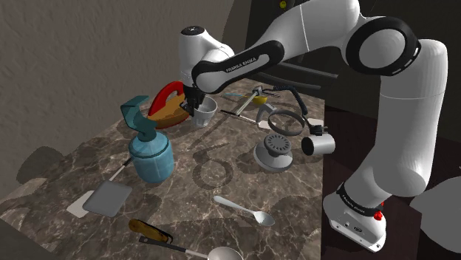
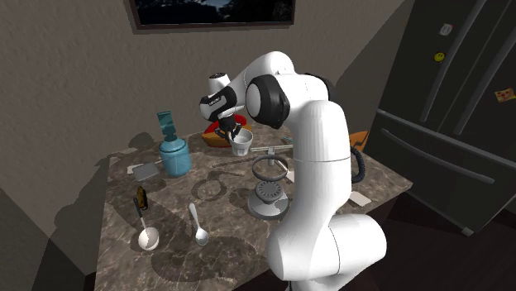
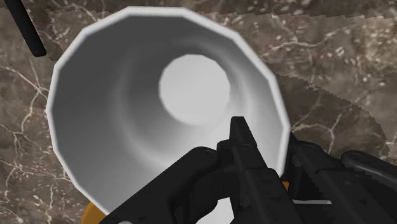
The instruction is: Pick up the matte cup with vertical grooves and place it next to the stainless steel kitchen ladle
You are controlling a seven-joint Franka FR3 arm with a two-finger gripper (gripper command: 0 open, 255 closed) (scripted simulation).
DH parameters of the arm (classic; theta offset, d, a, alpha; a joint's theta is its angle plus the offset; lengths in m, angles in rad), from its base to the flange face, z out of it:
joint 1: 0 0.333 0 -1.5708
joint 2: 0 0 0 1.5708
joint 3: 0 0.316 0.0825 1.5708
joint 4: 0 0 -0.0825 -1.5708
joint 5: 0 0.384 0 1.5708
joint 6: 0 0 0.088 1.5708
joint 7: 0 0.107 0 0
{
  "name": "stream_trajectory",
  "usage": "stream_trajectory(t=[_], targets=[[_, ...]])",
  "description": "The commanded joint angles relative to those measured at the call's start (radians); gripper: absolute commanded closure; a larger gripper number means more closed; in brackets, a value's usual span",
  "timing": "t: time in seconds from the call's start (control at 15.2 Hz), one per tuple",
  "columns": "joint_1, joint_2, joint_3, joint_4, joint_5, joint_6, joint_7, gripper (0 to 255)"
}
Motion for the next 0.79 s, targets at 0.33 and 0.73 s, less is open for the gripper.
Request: stream_trajectory(t=[0.33,0.73], targets=[[-0.001,-0.005,0.002,0.005,0.003,-0.01,-0.003,255],[-0.004,-0.036,0.01,0.041,0.022,-0.075,-0.022,255]])
